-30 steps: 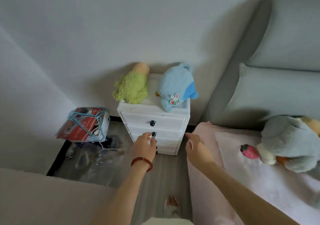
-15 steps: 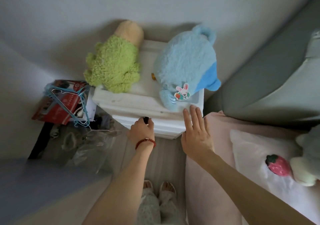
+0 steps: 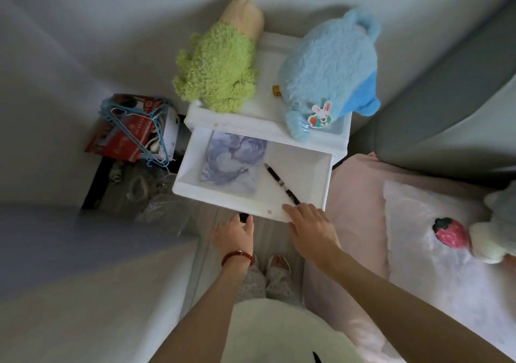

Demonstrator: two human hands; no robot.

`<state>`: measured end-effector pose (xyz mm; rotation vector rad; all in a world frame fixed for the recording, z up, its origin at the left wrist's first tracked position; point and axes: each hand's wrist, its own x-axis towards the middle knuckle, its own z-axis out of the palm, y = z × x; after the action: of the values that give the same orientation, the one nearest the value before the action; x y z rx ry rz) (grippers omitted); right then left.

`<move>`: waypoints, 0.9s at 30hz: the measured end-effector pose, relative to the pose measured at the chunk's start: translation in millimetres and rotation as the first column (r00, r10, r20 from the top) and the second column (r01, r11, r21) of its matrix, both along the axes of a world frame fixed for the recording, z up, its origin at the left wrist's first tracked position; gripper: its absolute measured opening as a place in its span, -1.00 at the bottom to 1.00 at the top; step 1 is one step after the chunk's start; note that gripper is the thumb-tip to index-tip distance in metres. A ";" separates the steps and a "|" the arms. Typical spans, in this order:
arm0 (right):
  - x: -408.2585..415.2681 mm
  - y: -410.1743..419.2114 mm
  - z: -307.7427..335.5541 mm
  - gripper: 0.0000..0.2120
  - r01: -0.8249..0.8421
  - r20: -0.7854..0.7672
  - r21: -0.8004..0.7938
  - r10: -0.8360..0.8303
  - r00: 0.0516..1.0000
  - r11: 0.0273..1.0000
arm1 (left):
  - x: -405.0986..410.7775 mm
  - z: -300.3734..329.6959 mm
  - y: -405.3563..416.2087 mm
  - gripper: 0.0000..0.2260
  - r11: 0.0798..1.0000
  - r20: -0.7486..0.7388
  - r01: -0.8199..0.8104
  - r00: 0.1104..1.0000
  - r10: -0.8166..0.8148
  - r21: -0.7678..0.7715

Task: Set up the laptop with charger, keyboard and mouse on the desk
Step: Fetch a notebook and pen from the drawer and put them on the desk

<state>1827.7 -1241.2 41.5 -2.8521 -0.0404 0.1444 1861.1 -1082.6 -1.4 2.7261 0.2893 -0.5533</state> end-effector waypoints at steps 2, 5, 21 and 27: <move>-11.5 5.0 -2.2 -0.65 -0.010 -0.040 0.018 0.011 0.999 1.000 | -9.6 5.4 9.9 -0.74 1.000 -0.026 0.001 1.000 -0.001 -0.009; -21.3 7.7 -1.2 -0.66 -0.027 -0.126 0.037 0.031 0.992 0.999 | -19.9 22.1 29.5 -0.77 0.998 -0.019 -0.062 0.998 0.063 0.028; 91.6 21.6 -69.8 -0.65 0.168 -0.527 -0.200 -0.250 0.812 0.965 | 103.4 -8.2 9.0 -0.42 0.943 -0.079 0.312 0.949 -0.304 0.116; 94.5 17.9 -74.2 -0.85 0.322 -0.440 -0.188 -0.373 0.817 0.928 | 129.2 -33.5 7.0 -0.05 0.954 -0.273 0.244 0.943 -0.191 0.174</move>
<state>1922.1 -1223.3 -32.7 -2.7816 0.6043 0.7735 1990.2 -1075.7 -34.9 2.9072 0.1085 -0.9895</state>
